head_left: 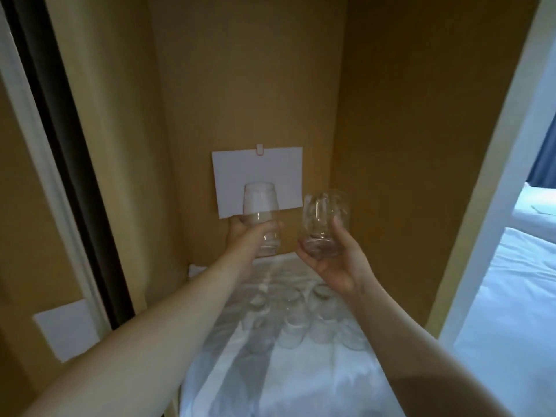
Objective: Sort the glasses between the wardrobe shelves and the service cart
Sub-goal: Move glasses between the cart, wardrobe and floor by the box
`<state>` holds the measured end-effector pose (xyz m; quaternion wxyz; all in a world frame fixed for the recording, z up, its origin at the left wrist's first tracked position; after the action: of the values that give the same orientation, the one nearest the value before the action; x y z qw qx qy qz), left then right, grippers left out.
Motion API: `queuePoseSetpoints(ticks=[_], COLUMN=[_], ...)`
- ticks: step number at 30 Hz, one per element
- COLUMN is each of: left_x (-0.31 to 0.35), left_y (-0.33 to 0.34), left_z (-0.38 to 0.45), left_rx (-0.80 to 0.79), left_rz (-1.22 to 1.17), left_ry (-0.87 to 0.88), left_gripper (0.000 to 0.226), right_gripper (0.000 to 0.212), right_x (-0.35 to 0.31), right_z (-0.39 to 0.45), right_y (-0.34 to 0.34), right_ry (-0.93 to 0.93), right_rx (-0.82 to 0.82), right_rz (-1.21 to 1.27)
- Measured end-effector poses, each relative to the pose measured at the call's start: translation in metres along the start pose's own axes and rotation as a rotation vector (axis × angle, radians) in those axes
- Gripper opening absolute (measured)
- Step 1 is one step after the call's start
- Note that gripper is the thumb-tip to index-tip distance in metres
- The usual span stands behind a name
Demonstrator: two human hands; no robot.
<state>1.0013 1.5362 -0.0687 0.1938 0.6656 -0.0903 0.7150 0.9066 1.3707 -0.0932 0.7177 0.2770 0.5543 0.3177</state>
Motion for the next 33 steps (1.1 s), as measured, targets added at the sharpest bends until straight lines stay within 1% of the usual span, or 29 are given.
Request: queuePoseSetpoints(ticks=[2, 4, 5, 7, 9, 10, 11, 14, 17, 18, 20, 23, 25, 26, 28, 31, 32, 33], left_x=[0.000, -0.003, -0.004, -0.008, -0.013, -0.014, -0.014, -0.008, -0.005, -0.006, -0.011, -0.019, -0.024, -0.027, -0.031, -0.039, -0.043, -0.047], left_y=[0.008, 0.018, 0.024, 0.040, 0.056, 0.064, 0.070, 0.091, 0.116, 0.127, 0.150, 0.193, 0.229, 0.248, 0.289, 0.354, 0.376, 0.399], left_z=[-0.003, -0.008, -0.012, -0.017, -0.024, -0.028, -0.031, -0.042, -0.056, -0.062, -0.074, -0.094, -0.110, -0.118, -0.134, -0.161, -0.172, -0.183], left_rx=[-0.058, -0.111, -0.136, -0.182, -0.233, -0.259, -0.285, -0.385, -0.457, -0.479, -0.504, -0.521, -0.572, -0.606, -0.673, -0.763, -0.788, -0.812], left_rz=[0.001, 0.029, 0.044, 0.045, 0.050, 0.042, 0.037, 0.044, -0.015, -0.038, -0.059, -0.034, -0.020, -0.016, 0.002, 0.045, 0.051, 0.051], left_ry=[-0.007, -0.015, -0.017, -0.014, -0.010, -0.009, -0.002, 0.039, 0.067, 0.067, 0.046, -0.003, -0.023, -0.028, -0.025, -0.030, -0.036, -0.040], left_gripper=[0.065, 0.071, 0.077, 0.090, 0.093, 0.091, 0.086, 0.070, 0.042, 0.041, 0.051, 0.077, 0.082, 0.081, 0.080, 0.090, 0.092, 0.093], right_gripper=[0.049, 0.064, 0.064, 0.048, 0.034, 0.033, 0.036, 0.058, 0.076, 0.081, 0.096, 0.092, 0.098, 0.095, 0.085, 0.079, 0.071, 0.058], right_x=[-0.006, -0.010, -0.011, -0.013, -0.016, -0.019, -0.022, -0.038, -0.059, -0.065, -0.079, -0.103, -0.121, -0.131, -0.152, -0.187, -0.200, -0.212], right_z=[-0.016, -0.033, -0.041, -0.054, -0.066, -0.073, -0.080, -0.105, -0.131, -0.140, -0.162, -0.202, -0.231, -0.245, -0.279, -0.334, -0.354, -0.372], right_y=[0.001, 0.001, 0.002, 0.007, 0.007, 0.005, 0.004, 0.001, -0.006, -0.006, -0.006, -0.017, -0.030, -0.036, -0.044, -0.067, -0.073, -0.079], right_ry=[-0.008, -0.010, -0.011, -0.017, -0.010, -0.012, -0.020, -0.072, -0.137, -0.145, -0.166, -0.196, -0.191, -0.196, -0.218, -0.239, -0.251, -0.265], right_rx=[0.025, 0.054, 0.053, 0.036, 0.047, 0.049, 0.048, 0.053, 0.096, 0.087, 0.068, 0.061, 0.055, 0.046, 0.054, 0.149, 0.174, 0.187], right_rz=[-0.087, -0.120, -0.138, -0.149, -0.104, -0.082, -0.069, -0.103, -0.161, -0.164, -0.153, -0.098, -0.065, -0.052, -0.069, -0.151, -0.168, -0.173])
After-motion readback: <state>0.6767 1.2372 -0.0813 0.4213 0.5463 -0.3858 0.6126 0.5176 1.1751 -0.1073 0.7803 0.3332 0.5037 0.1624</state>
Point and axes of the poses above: each hand's wrist, its own z-axis towards the middle knuckle, its own y-axis out of the palm, x = y × z, the point moved 7 cm from there along z, towards the middle knuckle, and after that the axes turned 13 degrees about -x, right-handed, at the moved point
